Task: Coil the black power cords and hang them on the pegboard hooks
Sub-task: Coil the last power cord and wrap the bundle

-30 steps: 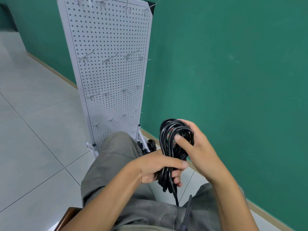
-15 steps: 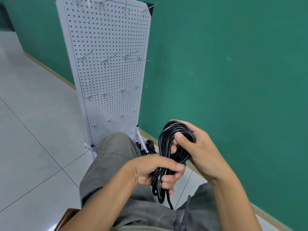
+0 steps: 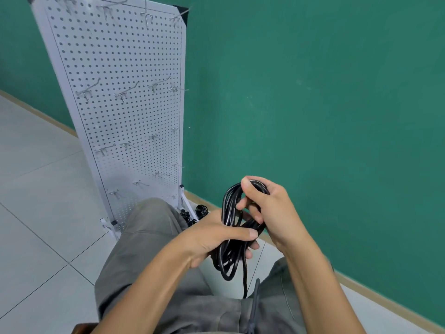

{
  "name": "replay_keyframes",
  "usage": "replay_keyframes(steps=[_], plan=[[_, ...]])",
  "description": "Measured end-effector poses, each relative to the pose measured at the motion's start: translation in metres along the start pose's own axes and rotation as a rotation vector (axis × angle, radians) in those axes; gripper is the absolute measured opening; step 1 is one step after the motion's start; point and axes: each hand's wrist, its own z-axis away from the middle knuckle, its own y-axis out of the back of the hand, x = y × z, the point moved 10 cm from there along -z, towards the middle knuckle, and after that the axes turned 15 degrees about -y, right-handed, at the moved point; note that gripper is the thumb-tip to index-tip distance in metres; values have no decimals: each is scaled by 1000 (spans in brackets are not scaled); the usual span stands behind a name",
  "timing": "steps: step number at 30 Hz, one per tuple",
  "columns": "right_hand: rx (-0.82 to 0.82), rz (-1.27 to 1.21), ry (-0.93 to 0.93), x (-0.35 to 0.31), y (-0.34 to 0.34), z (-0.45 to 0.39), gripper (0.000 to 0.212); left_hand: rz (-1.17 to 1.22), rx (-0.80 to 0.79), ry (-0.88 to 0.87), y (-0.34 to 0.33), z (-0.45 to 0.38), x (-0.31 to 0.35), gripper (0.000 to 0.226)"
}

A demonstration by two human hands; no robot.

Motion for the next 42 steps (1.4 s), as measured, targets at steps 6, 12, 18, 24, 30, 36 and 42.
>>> replay_keyframes(steps=[6, 12, 18, 24, 30, 36, 42], plan=[[24, -54, 17, -7, 8, 4, 19, -95, 145, -130, -7, -5, 19, 54], [55, -24, 47, -14, 18, 4, 20, -226, 110, -187, -17, -6, 29, 57], [-12, -32, 18, -11, 9, 7, 19, -325, 14, -35, -8, 1, 20, 21], [-17, 3, 124, -30, 8, 18, 16, -304, -5, -43, -9, 5, 30, 17], [-79, 22, 129, -31, 7, 17, 22, -305, -25, -89, -18, 7, 41, 23], [-501, -450, 21, -31, -24, 31, 30, -310, -81, -111, -25, 9, 48, 11], [-440, -461, -54, -36, -24, 31, 25, -183, -144, -73, -27, 9, 42, 12]])
